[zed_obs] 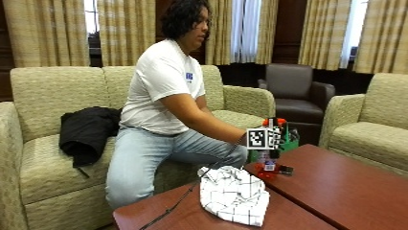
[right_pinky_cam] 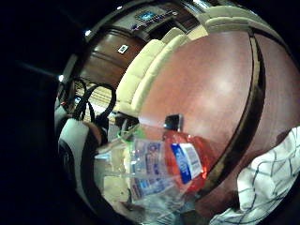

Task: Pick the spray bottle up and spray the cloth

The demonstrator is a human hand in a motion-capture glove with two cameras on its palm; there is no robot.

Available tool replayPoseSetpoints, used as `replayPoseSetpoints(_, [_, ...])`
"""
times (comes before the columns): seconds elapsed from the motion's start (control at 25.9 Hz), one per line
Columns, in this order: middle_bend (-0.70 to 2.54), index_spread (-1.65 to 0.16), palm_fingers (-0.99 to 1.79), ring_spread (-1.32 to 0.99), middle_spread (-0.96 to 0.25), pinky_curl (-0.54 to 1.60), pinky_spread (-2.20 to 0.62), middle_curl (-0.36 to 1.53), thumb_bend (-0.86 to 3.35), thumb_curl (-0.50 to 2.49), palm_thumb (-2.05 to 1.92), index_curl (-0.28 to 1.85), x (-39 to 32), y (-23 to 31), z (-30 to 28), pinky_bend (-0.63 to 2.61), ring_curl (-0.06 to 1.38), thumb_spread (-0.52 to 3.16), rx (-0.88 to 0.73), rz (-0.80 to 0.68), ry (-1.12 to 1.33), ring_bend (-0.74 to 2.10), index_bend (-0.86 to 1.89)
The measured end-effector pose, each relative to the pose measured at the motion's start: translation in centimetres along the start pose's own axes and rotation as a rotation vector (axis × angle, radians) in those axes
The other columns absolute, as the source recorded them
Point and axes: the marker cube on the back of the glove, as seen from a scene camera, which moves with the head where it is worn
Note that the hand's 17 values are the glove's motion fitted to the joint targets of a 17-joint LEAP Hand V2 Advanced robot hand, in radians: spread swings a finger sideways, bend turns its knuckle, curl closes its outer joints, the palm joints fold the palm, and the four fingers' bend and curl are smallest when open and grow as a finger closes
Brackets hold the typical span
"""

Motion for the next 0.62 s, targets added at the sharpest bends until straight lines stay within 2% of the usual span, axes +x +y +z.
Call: replayPoseSetpoints(0.62, [0.61,-0.25,1.36,-0.16,-0.15,0.40,-0.24,0.53,-0.03,0.86,0.89,0.61,0.73,1.18,0.39,0.45,0.47,0.38,0.030,0.005,0.047,0.63,0.33])
